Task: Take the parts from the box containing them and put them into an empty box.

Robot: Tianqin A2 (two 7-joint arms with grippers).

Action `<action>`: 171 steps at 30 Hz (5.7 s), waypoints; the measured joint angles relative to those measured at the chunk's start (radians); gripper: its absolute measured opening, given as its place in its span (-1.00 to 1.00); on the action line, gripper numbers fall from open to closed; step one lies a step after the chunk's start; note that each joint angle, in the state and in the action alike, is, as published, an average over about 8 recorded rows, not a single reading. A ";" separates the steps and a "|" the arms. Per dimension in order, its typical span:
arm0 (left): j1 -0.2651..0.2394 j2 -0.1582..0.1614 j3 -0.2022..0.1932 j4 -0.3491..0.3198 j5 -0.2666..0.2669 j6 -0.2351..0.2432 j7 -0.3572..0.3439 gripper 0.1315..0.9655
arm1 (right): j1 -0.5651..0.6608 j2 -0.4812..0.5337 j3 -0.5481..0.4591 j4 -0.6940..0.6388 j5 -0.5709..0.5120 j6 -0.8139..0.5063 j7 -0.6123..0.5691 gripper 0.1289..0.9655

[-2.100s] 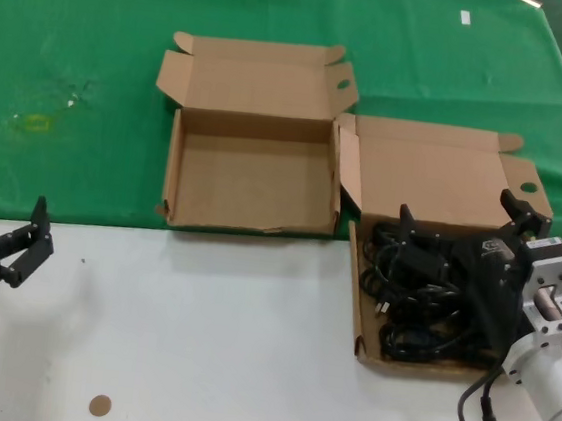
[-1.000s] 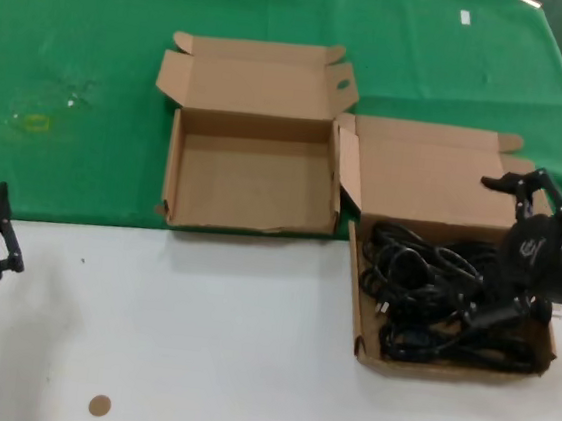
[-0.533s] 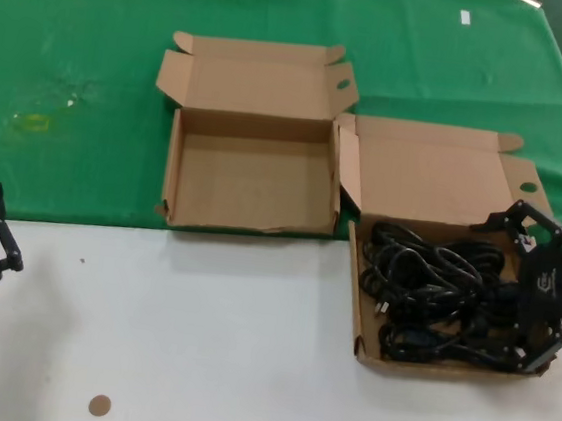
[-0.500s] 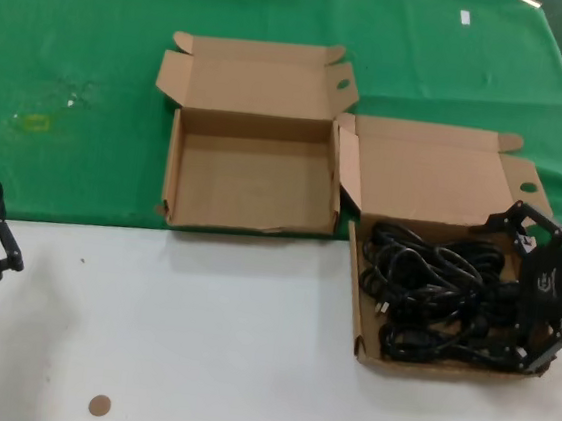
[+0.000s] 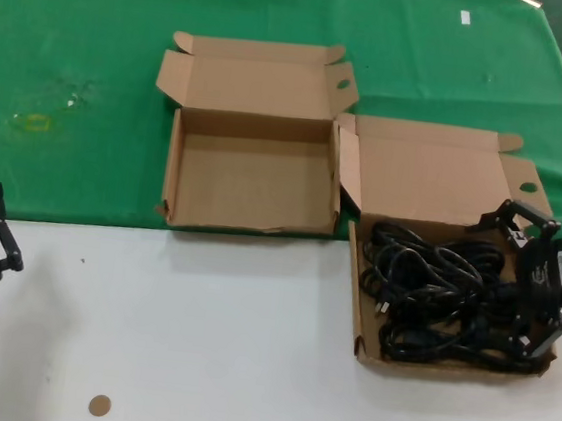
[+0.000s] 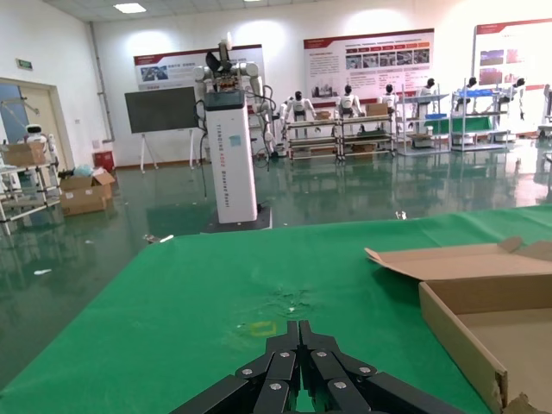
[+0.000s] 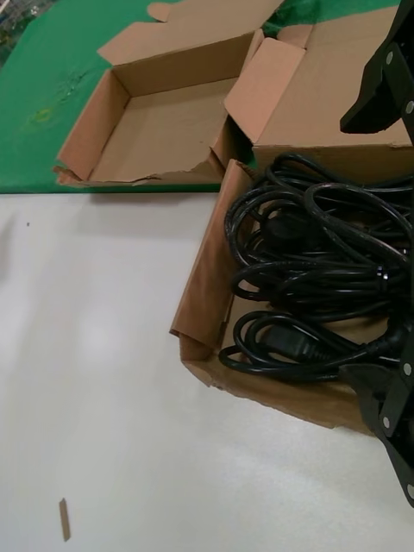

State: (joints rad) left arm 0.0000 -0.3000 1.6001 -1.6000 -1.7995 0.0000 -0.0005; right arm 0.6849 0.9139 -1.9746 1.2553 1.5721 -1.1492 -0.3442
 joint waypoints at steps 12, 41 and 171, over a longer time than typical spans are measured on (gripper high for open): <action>0.000 0.000 0.000 0.000 0.000 0.000 0.000 -0.95 | -0.008 -0.018 -0.015 -0.006 -0.053 0.023 -0.020 0.81; 0.000 0.000 0.000 0.000 0.000 0.000 0.000 -0.95 | 0.015 -0.057 -0.035 -0.052 -0.118 0.060 -0.039 -0.42; 0.000 0.000 0.000 0.000 0.000 0.000 0.000 -0.95 | 0.401 -0.613 -0.163 -0.401 -0.258 0.332 0.052 0.09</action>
State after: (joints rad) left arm 0.0000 -0.3000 1.6001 -1.6000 -1.7995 0.0000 -0.0007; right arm 1.0863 0.3009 -2.1378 0.8547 1.3143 -0.8175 -0.2926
